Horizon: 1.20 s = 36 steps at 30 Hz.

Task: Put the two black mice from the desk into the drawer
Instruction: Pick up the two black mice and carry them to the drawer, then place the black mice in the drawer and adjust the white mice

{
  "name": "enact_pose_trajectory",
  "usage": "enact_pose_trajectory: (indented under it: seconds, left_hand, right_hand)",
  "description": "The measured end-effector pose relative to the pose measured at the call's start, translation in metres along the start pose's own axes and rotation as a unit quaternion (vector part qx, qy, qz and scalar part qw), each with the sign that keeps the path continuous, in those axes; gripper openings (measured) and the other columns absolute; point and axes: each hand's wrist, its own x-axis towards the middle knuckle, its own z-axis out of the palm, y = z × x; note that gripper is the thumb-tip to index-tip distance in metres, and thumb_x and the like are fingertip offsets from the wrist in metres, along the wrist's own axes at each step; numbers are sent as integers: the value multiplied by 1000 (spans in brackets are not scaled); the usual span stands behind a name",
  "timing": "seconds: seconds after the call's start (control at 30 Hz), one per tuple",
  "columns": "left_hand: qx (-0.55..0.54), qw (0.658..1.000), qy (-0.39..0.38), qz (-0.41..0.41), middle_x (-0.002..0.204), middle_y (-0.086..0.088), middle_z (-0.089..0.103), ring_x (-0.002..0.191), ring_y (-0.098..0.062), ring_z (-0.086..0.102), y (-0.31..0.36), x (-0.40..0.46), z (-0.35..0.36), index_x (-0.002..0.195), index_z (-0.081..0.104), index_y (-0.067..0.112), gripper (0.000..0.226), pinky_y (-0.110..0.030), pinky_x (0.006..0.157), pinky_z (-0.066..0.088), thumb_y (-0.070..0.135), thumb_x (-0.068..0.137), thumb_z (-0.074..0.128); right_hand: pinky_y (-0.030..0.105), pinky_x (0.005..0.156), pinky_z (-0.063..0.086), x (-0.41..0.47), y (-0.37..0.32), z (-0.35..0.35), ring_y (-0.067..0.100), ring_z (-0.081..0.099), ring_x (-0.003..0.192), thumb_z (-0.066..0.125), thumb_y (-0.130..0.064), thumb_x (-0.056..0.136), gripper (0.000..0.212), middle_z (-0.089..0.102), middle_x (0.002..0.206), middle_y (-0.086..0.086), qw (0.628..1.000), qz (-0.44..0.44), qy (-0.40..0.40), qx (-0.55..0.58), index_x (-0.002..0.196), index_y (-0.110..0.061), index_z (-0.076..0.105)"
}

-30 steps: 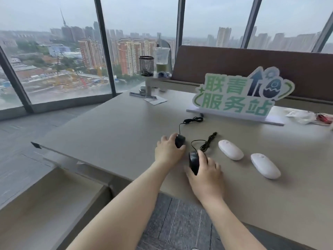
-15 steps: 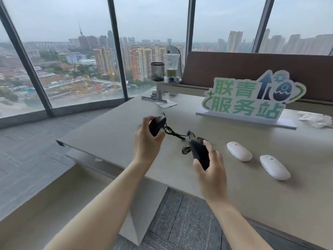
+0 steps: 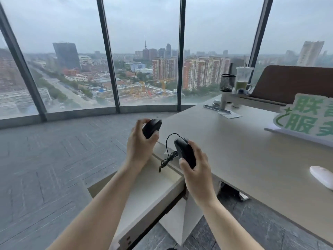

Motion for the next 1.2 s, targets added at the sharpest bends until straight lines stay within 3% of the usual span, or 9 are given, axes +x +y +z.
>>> enact_pose_trajectory:
  seconds: [0.17, 0.3, 0.57, 0.67, 0.77, 0.87, 0.93, 1.03, 1.2]
  left_hand:
    - [74, 993, -1, -95, 114, -2, 60, 101, -19, 55, -102, -5, -8, 121, 50, 27, 40, -31, 80, 42, 31, 83, 63]
    - [169, 962, -45, -210, 117, -13, 57, 108, -32, 54, -177, -14, 4, 125, 50, 28, 45, -38, 88, 45, 36, 82, 61]
    - [319, 874, -170, -325, 125, -10, 51, 118, -31, 46, -263, -45, 33, 129, 47, 31, 49, -39, 96, 42, 42, 83, 61]
    - [316, 867, -195, -332, 129, -10, 49, 121, -31, 43, -279, -50, 37, 133, 43, 30, 55, -39, 95, 43, 39, 83, 62]
    - [302, 870, -206, -330, 134, -12, 47, 125, -33, 41, -281, -50, 40, 142, 38, 26, 61, -40, 99, 40, 40, 86, 60]
    - [242, 893, -160, -344, 140, -17, 44, 127, -37, 41, -269, -42, 38, 145, 37, 18, 59, -39, 105, 34, 37, 91, 52]
    - [211, 923, -109, -303, 136, -16, 49, 125, -33, 46, -251, -32, 34, 137, 48, 14, 46, -36, 104, 35, 29, 93, 49]
    - [146, 963, -47, -223, 123, -11, 59, 109, -21, 54, -202, -11, 39, 122, 60, 12, 32, -24, 89, 36, 20, 94, 46]
    - [48, 991, -73, -106, 114, -4, 64, 95, -10, 56, -94, -5, 81, 118, 63, 12, 29, -19, 83, 39, 19, 96, 46]
  right_hand:
    - [20, 85, 39, 12, 48, 76, 8, 47, 109, 57, -25, 91, 53, 49, 131, 4, 990, 81, -101, -64, 141, -34, 40]
    - [43, 99, 46, 29, 94, 127, 30, 50, 118, 48, -27, 91, 53, 41, 136, 12, 952, 170, -190, -169, 143, -32, 37]
    - [40, 93, 45, 60, 152, 193, 35, 52, 117, 48, -24, 88, 54, 42, 137, 22, 802, 208, -352, -436, 139, -23, 31]
    - [39, 91, 46, 59, 169, 203, 33, 51, 118, 53, -23, 86, 71, 40, 139, 23, 762, 249, -373, -468, 148, -24, 17]
    - [41, 93, 48, 55, 178, 202, 33, 50, 121, 55, -18, 87, 77, 42, 139, 24, 746, 264, -376, -482, 150, -22, 12]
    - [42, 91, 48, 52, 169, 196, 35, 51, 120, 50, -17, 89, 75, 44, 139, 23, 768, 232, -368, -470, 152, -25, 9]
    - [41, 85, 47, 52, 150, 183, 37, 54, 115, 45, -22, 91, 65, 49, 133, 20, 816, 185, -337, -432, 149, -24, 17]
    - [40, 83, 47, 56, 114, 141, 36, 56, 112, 44, -25, 92, 50, 55, 126, 15, 885, 117, -269, -361, 141, -19, 35]
    - [35, 85, 50, 63, 66, 27, 28, 62, 110, 50, -21, 93, 41, 65, 124, 10, 946, 28, -88, -312, 134, -13, 53]
